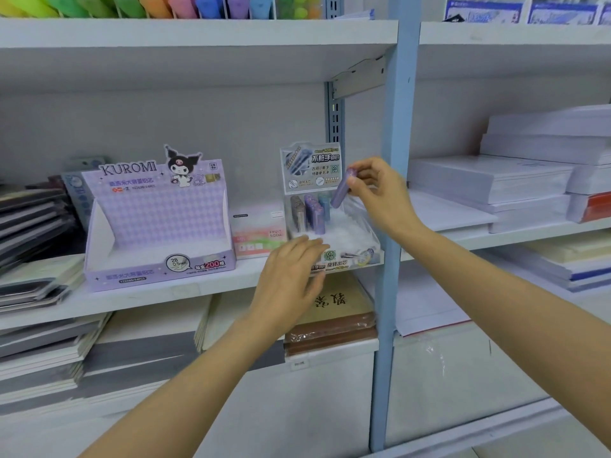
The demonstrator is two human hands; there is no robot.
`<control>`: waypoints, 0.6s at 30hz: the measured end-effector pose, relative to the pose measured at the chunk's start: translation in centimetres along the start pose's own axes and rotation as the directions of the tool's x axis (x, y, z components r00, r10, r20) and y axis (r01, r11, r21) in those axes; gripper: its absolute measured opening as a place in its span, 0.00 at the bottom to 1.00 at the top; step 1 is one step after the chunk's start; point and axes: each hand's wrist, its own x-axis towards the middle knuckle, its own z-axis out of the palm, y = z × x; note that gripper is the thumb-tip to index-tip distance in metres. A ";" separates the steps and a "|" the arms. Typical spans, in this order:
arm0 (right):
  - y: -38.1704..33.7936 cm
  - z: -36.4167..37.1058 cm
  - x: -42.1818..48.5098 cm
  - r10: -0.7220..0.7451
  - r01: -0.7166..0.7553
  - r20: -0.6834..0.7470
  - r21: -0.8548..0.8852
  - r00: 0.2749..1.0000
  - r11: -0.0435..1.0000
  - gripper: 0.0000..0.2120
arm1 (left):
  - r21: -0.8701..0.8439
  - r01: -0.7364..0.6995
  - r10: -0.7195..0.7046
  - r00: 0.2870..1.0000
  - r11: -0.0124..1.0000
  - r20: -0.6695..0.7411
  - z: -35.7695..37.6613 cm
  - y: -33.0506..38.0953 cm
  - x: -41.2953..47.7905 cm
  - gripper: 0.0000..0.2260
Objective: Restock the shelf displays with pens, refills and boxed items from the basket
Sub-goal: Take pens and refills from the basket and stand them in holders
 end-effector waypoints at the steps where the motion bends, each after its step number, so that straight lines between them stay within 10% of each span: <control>1: 0.5 0.5 0.1 -0.006 0.006 0.015 -0.052 1.000 0.999 0.06 | 0.014 -0.004 0.004 1.000 1.000 0.005 0.2 -0.1 -0.2 0.18; 18: 2.4 1.8 1.7 -0.011 0.025 0.139 -0.102 0.990 0.994 0.05 | 0.063 -0.052 0.055 0.997 0.997 -0.055 0.3 -0.7 -0.1 0.15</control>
